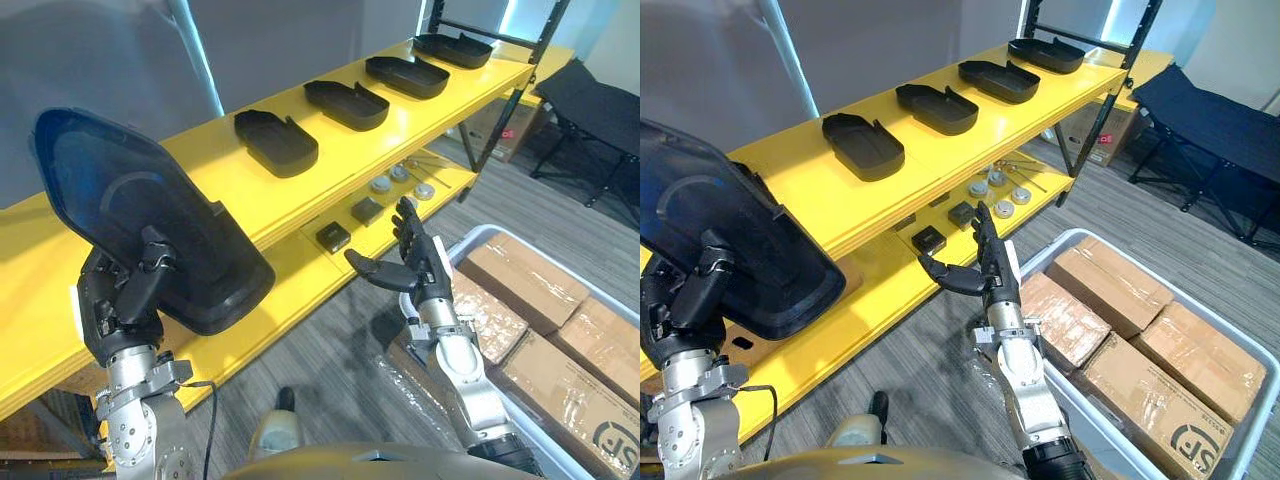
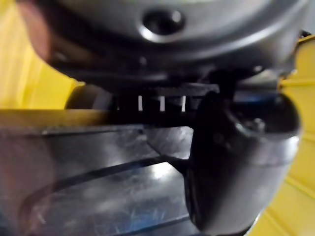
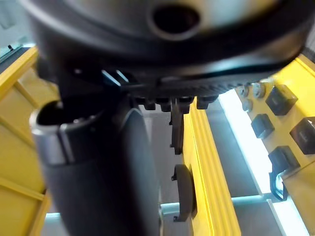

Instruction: Walk over and take three plastic housings, then place them on the shelf

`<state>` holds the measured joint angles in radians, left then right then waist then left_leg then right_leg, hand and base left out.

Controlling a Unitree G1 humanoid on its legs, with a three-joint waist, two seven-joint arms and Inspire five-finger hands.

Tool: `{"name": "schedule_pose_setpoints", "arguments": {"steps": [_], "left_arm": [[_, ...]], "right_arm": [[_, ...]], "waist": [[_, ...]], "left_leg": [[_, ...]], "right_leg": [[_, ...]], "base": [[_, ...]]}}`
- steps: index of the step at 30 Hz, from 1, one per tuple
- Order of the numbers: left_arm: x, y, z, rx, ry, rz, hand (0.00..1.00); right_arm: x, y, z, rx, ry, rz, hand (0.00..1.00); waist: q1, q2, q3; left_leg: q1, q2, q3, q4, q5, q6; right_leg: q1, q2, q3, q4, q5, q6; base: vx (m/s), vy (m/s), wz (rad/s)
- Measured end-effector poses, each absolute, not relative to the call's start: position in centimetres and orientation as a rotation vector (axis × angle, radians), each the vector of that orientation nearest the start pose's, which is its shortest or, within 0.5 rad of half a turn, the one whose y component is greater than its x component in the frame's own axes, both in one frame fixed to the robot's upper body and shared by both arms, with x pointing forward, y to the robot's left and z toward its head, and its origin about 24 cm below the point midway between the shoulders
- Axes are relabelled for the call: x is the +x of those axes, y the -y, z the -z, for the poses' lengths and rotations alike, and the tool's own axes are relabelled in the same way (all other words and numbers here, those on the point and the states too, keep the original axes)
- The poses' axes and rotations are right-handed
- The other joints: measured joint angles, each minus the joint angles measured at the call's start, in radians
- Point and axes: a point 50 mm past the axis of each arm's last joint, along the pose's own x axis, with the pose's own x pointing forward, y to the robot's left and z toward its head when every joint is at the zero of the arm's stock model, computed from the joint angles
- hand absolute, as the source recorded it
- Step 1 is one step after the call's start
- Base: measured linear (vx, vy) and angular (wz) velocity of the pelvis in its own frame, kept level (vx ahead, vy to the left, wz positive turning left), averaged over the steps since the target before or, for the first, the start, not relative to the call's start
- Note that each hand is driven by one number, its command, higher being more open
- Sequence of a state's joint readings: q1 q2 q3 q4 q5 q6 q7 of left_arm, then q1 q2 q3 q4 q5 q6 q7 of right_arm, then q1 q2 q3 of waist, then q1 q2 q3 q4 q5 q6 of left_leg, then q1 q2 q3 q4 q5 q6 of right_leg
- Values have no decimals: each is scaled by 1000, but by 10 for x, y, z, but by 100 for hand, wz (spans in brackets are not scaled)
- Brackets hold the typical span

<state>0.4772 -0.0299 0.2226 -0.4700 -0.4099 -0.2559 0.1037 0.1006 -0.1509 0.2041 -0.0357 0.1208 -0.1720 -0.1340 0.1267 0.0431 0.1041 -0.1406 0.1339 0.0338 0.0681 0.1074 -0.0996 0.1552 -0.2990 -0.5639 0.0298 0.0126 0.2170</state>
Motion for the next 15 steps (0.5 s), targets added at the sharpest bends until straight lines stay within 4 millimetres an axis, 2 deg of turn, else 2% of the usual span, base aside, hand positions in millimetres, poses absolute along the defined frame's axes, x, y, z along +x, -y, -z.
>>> {"name": "schedule_pose_setpoints", "arguments": {"steps": [2, 4, 6, 8, 10, 13, 15], "left_arm": [[144, -229, -83, -269, 322, -421, 0], [150, -224, -87, -258, 339, -335, 0], [157, -219, -92, -247, 362, -254, 0], [162, -214, -95, -258, 378, -219, 0], [165, -206, -94, -285, 369, -211, 0], [166, -200, -93, -310, 357, -213, 0], [166, -200, -92, -314, 351, -223, 0]], "right_arm": [[229, 142, -39, -32, 92, -31, 100], [227, 147, -40, -62, 100, 4, 100], [224, 152, -39, -75, 97, 18, 100], [224, 151, -39, -114, 104, -16, 100], [223, 146, -40, -140, 118, -72, 100], [224, 143, -50, -141, 174, -115, 100], [223, 142, -54, -137, 196, -122, 100]], "waist": [[-20, -2, 1], [-53, -4, 6], [-55, -7, 9], [-35, -12, 17], [-17, -20, 26], [-23, -20, 55], [-27, -24, 71]], "left_leg": [[-24, -32, -59, 3, 6, 8], [-46, -78, -148, -9, 23, 24], [-43, -99, -179, -48, 69, 32], [-46, -106, -198, -69, 111, 17], [-46, -103, -198, -69, 115, 15], [-33, -91, -188, -66, 115, 13], [-16, -83, -175, -61, 102, 15]], "right_leg": [[-21, 14, 107, 70, -79, 3], [-36, 57, 244, 140, -193, -27], [-38, 74, 288, 190, -249, -55], [-35, 74, 260, 210, -255, -48], [-29, 80, 262, 205, -255, -50], [-21, 89, 275, 196, -255, -51], [-12, 93, 288, 199, -263, -63]], "base": [[-17, -5, 98], [-15, -111, 151], [37, -128, 128], [59, -71, 64], [26, -44, 14], [-41, -16, -13], [-96, -10, -23]]}}
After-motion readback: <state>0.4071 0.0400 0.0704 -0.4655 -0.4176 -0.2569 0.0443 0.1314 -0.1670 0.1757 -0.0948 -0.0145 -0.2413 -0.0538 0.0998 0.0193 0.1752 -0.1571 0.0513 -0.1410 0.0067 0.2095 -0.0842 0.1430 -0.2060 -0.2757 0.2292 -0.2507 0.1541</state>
